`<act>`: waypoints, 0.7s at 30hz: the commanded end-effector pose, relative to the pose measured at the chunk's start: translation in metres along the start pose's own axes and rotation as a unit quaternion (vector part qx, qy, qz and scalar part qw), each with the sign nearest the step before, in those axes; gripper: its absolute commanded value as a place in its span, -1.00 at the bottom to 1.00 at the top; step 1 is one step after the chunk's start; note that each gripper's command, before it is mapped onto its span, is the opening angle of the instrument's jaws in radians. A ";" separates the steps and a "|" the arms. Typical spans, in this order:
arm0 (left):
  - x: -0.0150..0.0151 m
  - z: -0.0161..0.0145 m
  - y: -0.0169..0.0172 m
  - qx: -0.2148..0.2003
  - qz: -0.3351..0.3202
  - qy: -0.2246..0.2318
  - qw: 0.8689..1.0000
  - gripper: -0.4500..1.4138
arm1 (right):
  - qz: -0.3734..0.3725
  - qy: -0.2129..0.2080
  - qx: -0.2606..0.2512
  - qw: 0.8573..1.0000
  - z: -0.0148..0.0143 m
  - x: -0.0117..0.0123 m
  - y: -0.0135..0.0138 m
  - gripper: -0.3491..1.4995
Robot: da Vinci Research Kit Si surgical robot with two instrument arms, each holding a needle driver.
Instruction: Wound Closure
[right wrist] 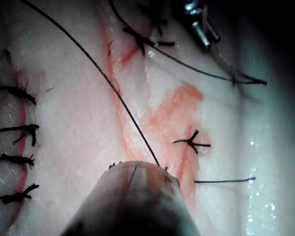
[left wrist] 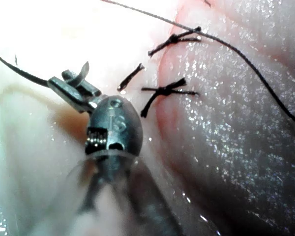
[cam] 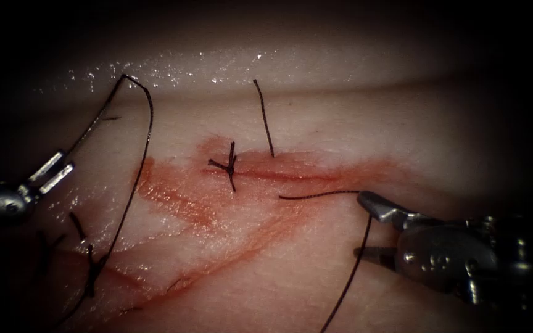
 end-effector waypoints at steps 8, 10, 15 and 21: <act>-0.0004 0.0006 0.0006 0.000 0.000 0.001 1.000 -1.00 | 0.043 -0.008 -0.034 0.998 -0.0027 -0.0055 0.0023 0.98; -0.0005 0.0006 0.0006 0.000 0.000 0.001 1.000 -1.00 | 0.030 -0.029 -0.048 0.998 -0.0030 -0.0063 0.0033 0.98; -0.0005 0.0007 0.0007 0.000 0.000 0.001 1.000 -1.00 | 0.026 -0.010 -0.097 0.995 -0.0028 -0.0066 0.0058 0.94; -0.0004 0.0010 0.0012 -0.005 0.002 0.000 1.000 -1.00 | 0.323 0.141 -0.066 0.934 0.0037 -0.0077 0.0115 0.80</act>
